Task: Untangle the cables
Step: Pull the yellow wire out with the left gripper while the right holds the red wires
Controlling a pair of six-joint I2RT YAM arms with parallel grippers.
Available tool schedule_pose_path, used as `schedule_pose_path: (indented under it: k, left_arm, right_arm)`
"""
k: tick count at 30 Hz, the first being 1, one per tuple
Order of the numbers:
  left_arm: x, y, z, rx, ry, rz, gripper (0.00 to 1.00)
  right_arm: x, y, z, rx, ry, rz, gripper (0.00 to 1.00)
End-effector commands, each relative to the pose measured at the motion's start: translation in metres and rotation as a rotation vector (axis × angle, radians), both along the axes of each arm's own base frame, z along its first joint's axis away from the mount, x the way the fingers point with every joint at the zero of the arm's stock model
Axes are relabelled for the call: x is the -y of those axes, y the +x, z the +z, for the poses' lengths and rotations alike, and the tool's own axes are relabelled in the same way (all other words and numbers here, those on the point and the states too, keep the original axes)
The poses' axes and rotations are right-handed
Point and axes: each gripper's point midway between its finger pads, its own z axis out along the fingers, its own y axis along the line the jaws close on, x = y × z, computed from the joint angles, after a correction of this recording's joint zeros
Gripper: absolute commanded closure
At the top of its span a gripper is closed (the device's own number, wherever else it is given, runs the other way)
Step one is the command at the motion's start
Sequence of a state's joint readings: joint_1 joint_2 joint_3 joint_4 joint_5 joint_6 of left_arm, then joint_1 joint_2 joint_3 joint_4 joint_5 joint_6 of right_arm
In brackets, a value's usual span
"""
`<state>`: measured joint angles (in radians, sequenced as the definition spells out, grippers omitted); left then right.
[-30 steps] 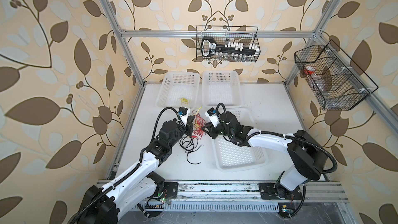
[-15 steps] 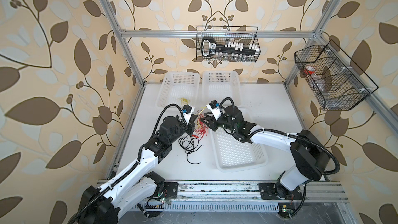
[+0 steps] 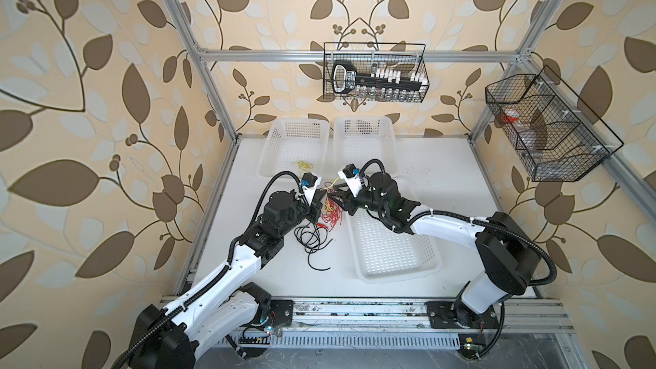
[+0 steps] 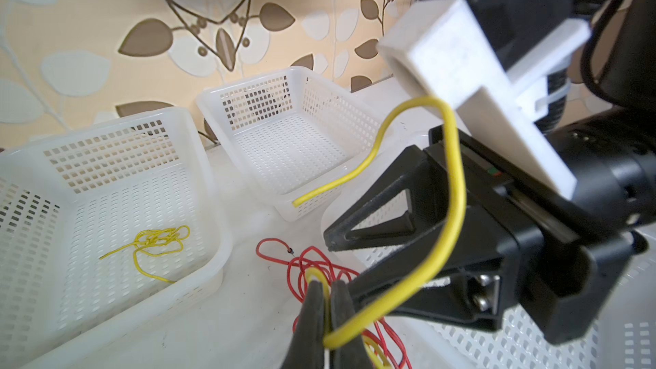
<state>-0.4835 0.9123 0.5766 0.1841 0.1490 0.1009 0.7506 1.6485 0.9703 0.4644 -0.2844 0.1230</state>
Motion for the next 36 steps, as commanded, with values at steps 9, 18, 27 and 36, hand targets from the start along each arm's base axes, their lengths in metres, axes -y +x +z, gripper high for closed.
schedule_pose_path:
  k: [9, 18, 27, 36]
  left_arm:
    - [-0.002, 0.002, 0.038, 0.097, -0.071, 0.015, 1.00]
    - [0.001, -0.002, 0.033, 0.063, -0.127, 0.001, 1.00]
    - [0.000, -0.001, 0.039, 0.067, -0.202, 0.015, 1.00]
    - [-0.001, 0.002, 0.050, 0.049, -0.277, 0.038, 1.00]
  right_arm:
    - [0.002, -0.019, -0.025, -0.034, -0.026, 0.024, 0.62]
    - [-0.021, -0.011, -0.011, -0.037, 0.034, 0.034, 0.62]
    - [-0.029, -0.004, -0.021, -0.069, 0.037, 0.006, 0.65]
    - [-0.041, -0.006, -0.028, -0.070, 0.024, 0.002, 0.72]
